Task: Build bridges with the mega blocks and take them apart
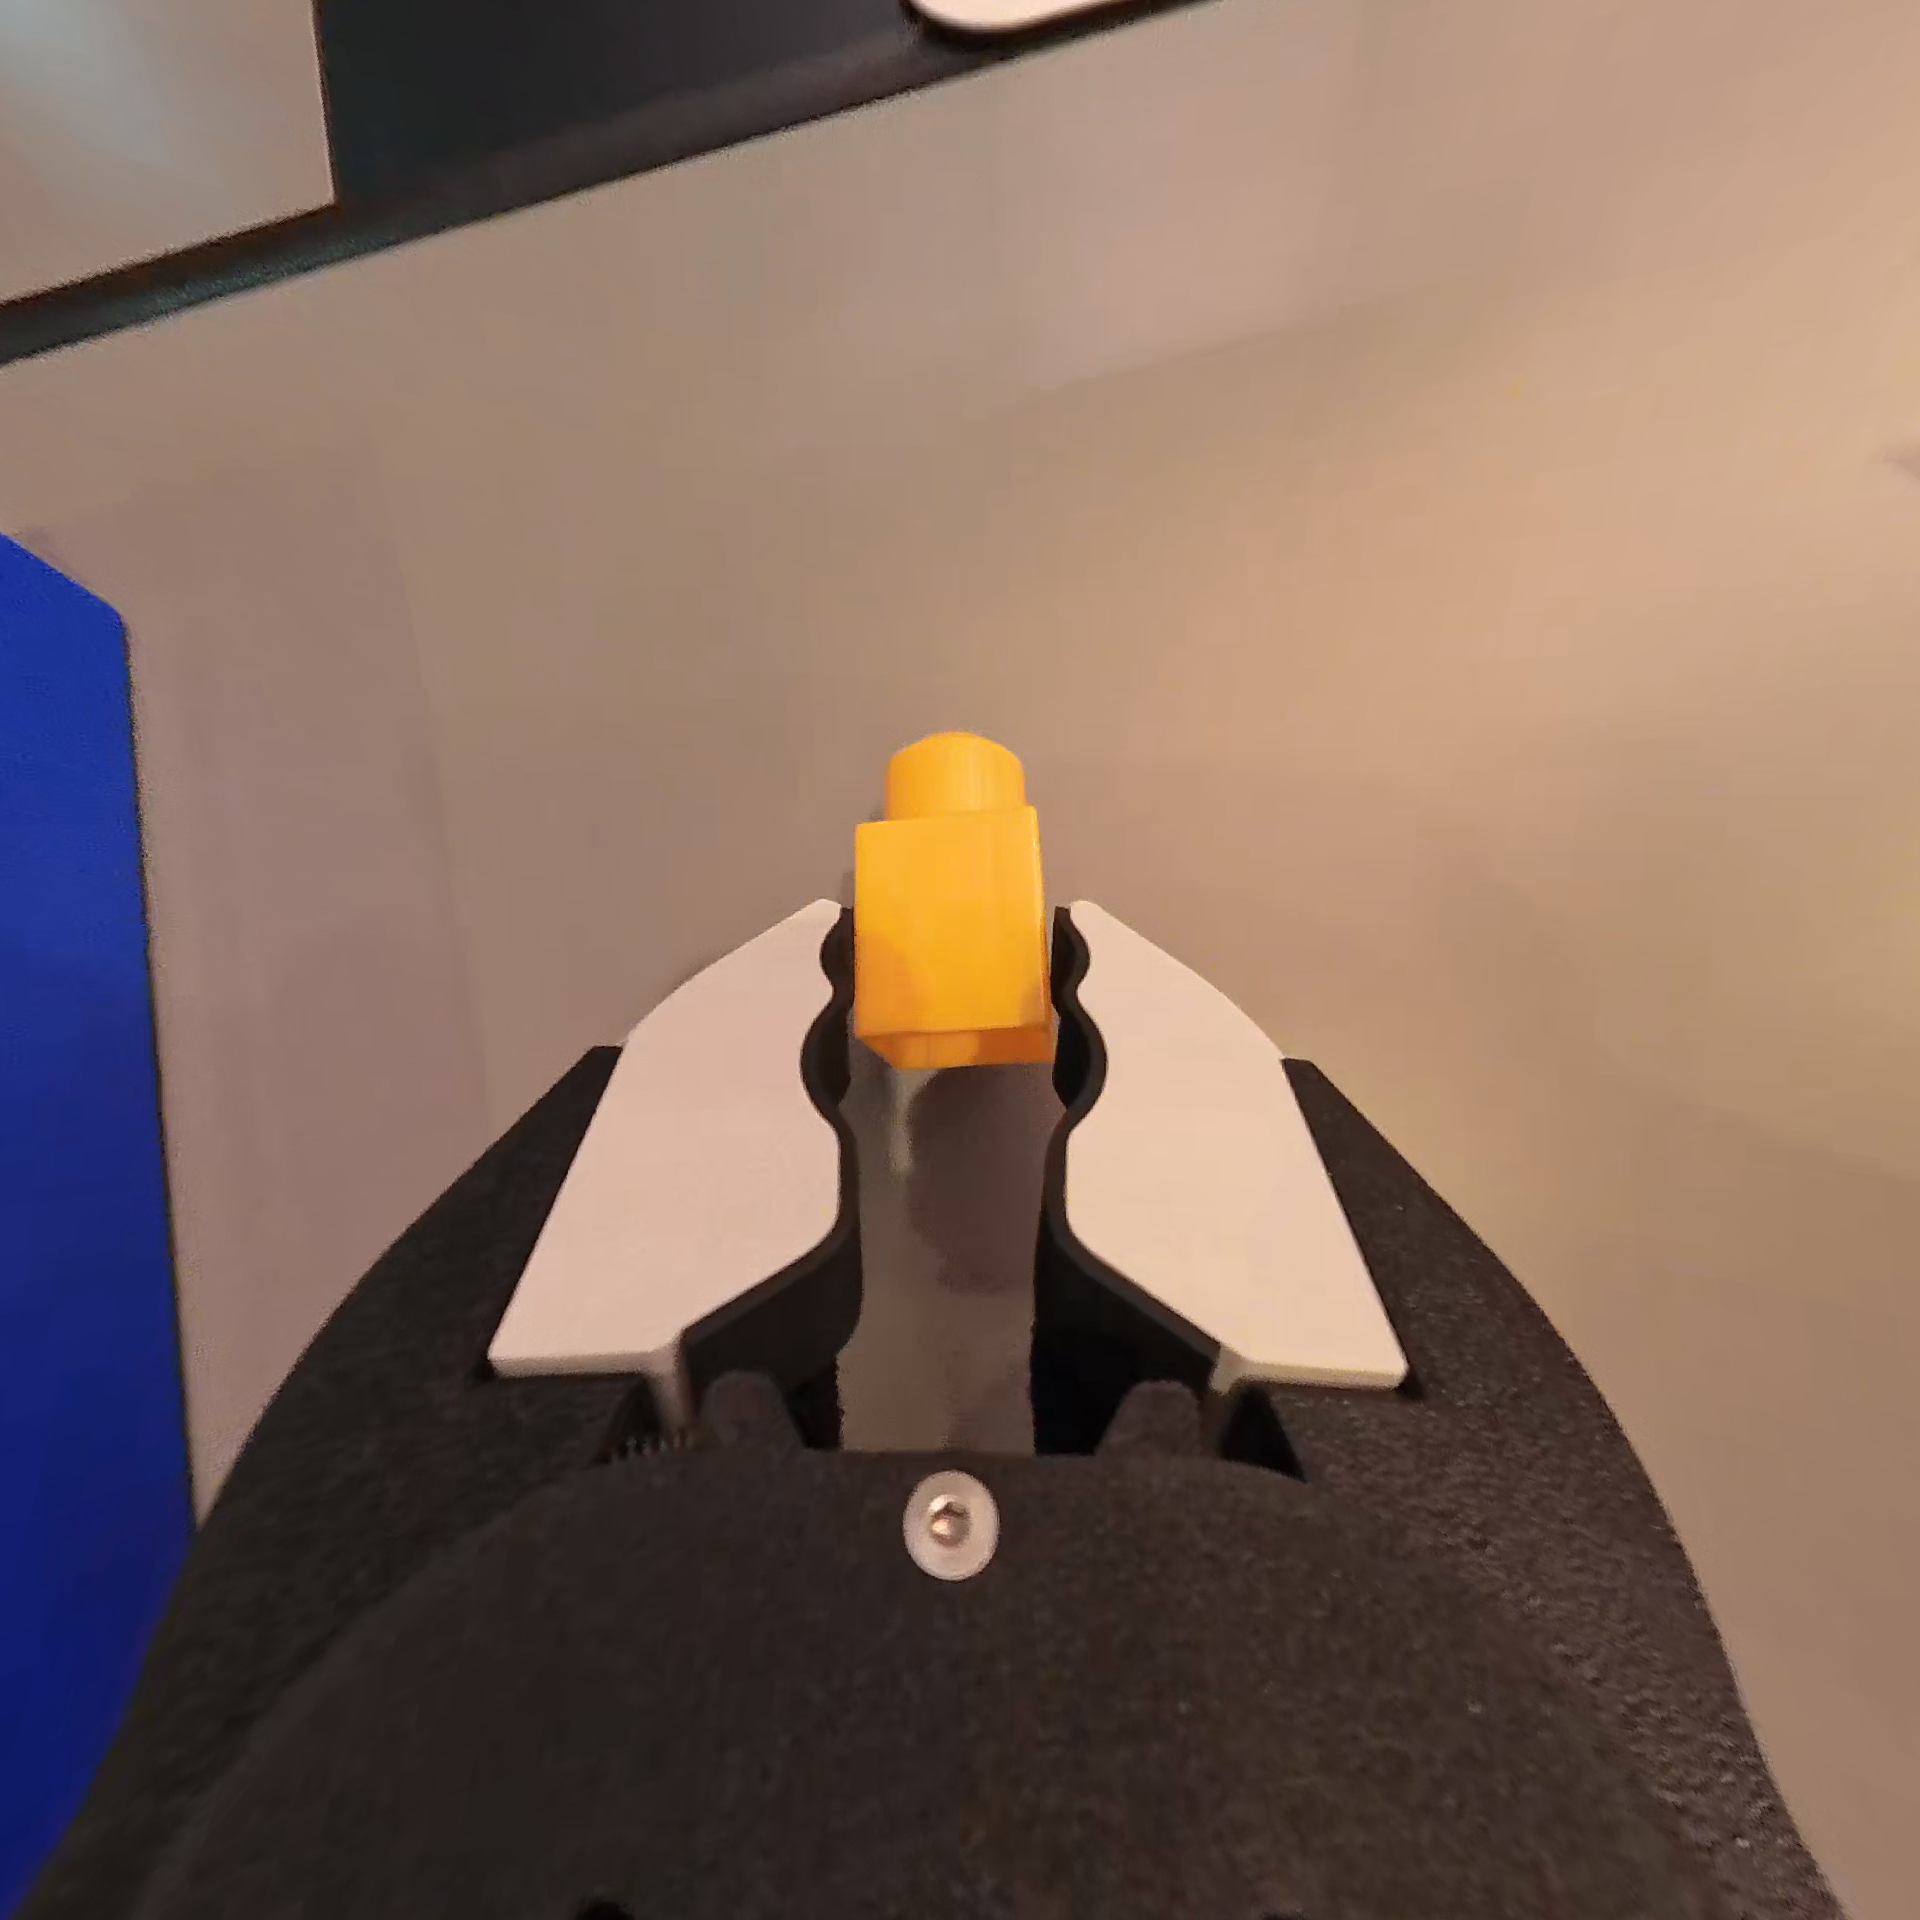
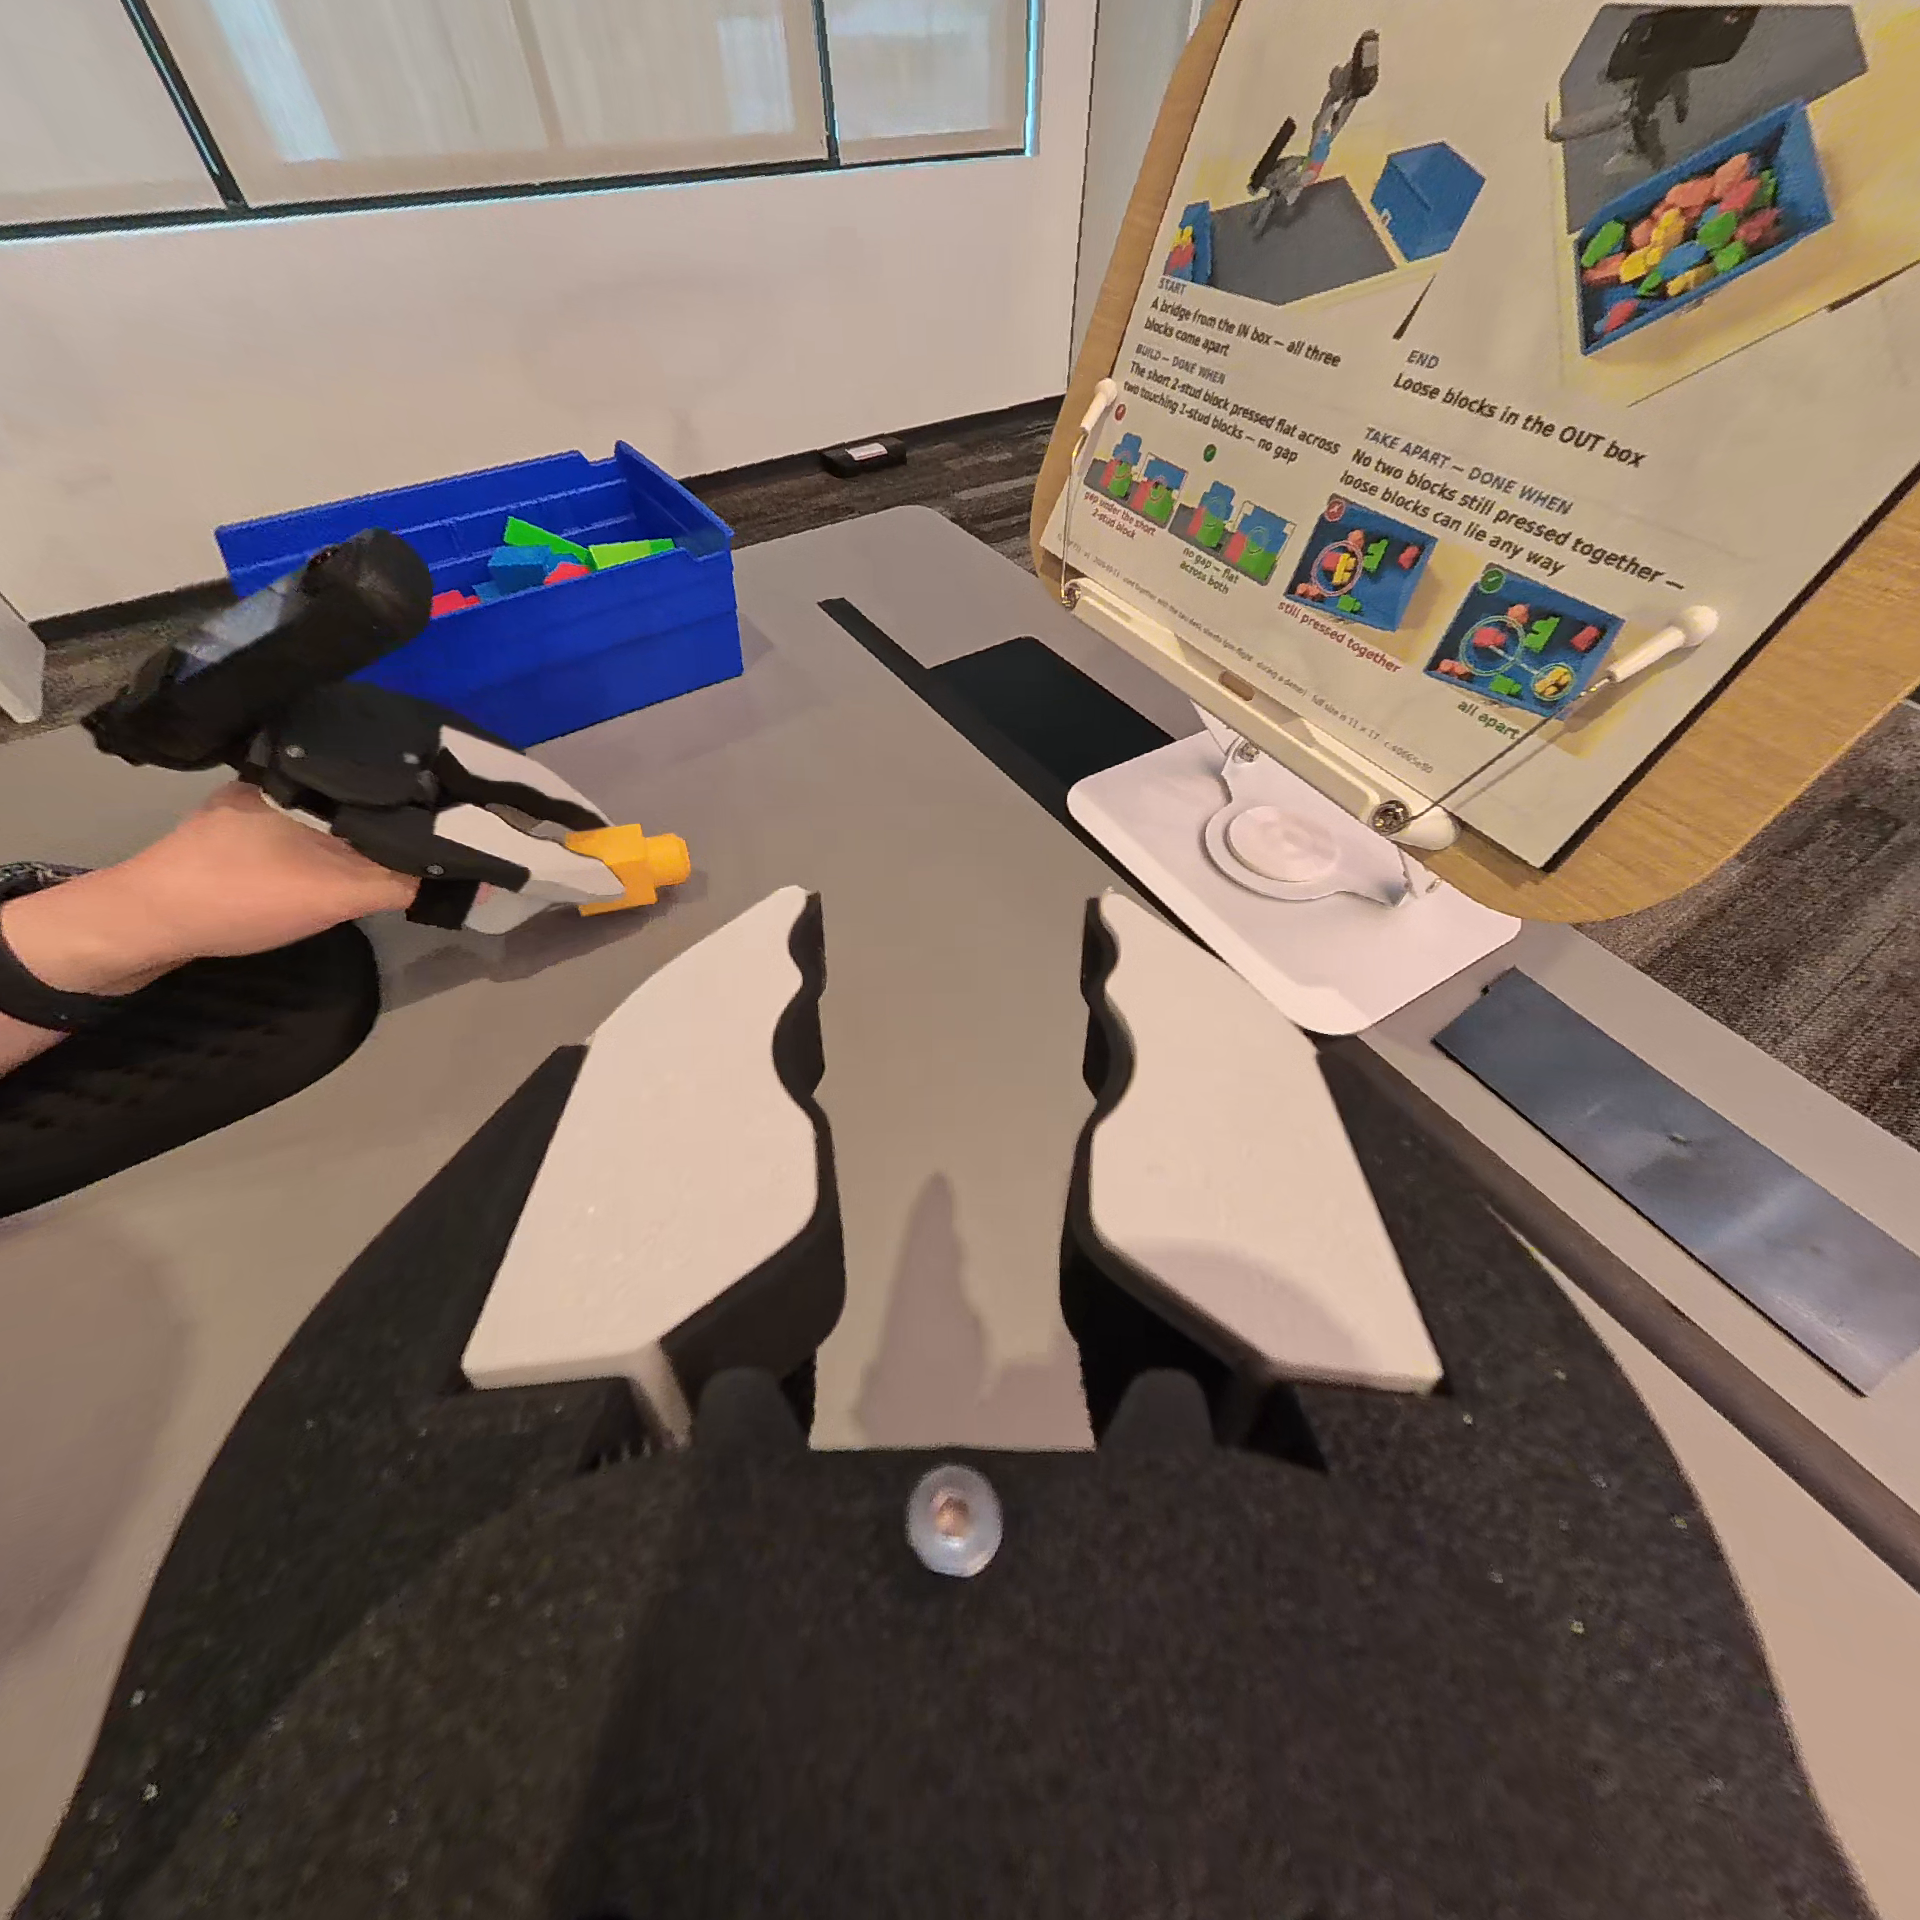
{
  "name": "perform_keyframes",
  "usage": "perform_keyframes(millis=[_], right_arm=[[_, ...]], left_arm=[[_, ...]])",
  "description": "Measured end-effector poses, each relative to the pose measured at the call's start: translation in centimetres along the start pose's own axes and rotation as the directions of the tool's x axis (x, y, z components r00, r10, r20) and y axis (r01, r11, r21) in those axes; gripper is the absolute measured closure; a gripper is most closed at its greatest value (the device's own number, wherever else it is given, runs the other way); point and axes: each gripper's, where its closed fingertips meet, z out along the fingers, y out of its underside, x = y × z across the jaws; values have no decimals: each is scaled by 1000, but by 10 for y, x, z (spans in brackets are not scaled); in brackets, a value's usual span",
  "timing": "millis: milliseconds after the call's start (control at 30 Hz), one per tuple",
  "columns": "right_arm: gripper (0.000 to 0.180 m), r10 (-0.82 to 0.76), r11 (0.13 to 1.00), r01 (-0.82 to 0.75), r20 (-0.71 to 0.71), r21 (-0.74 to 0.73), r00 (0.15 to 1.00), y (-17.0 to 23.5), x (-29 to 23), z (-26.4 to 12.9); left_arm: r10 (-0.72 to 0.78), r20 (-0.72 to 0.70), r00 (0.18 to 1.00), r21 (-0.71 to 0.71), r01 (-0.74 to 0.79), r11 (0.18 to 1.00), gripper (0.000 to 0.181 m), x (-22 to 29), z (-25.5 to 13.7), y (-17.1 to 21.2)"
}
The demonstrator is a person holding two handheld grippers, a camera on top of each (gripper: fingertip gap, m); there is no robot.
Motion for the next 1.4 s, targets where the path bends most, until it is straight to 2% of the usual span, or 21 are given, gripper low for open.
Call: perform_keyframes(millis=[300, 400, 500, 567, 667, 733, 767, 867, 933, 1000, 1100, 1267, 1367, 1400], right_arm=[[133, 16, 1000, -16, 2, -4, 1000, 3, 3, 0], [133, 19, 1000, -19, -5, -5, 1000, 4, 5, -2], [133, 27, 1000, -27, -7, -3, 1000, 5, 7, -2], [133, 31, 999, -31, -11, -7, 999, 6, 9, -2], [133, 45, 999, -45, -7, -13, 999, 9, 10, 0], [133, 50, 999, -50, 5, -22, 999, 10, 8, 3], [133, 49, 998, -49, 6, -28, 999, 11, 7, 5], [132, 34, 998, -34, 10, -45, 999, 13, 4, 7], [132, 21, 998, -21, 3, -58, 1000, 15, 4, 8], [132, 20, 998, -20, -4, -65, 1000, 17, 5, 7], [132, 32, 998, -32, -3, -62, 999, 18, 6, 7], [133, 43, 997, -42, 6, -65, 999, 19, 6, 9], [133, 35, 997, -35, 0, -74, 999, 21, 7, 10], [133, 35, 997, -35, 2, -75, 999, 21, 7, 10]], left_arm=[[-23, -19, 1000, 0, 23, 1000, 144, 0, 13, 10], [-72, -19, 997, 52, 73, 996, 126, -2, 7, 3], [-89, 6, 996, 196, 86, 977, 125, -12, -30, -23], [-86, 112, 990, 295, 50, 954, 127, -38, -73, -42], [-126, 396, 910, 352, -23, 936, 147, -121, -137, -56], [-210, 432, 877, 364, 44, 930, 147, -173, -155, -57], [-247, 395, 885, 344, 107, 933, 146, -192, -151, -53], [-357, 260, 897, 142, 330, 933, 126, -226, -111, -16], [-458, 139, 878, 84, 450, 889, 124, -227, -85, 2], [-533, 89, 841, 63, 530, 846, 122, -231, -70, 15], [-591, 46, 805, 57, 589, 806, 121, -234, -59, 22], [-625, 38, 780, -55, 626, 778, 110, -232, -40, 35], [-630, 49, 775, -105, 631, 769, 111, -229, -28, 41], [-630, 54, 775, -112, 632, 767, 117, -229, -25, 42]])
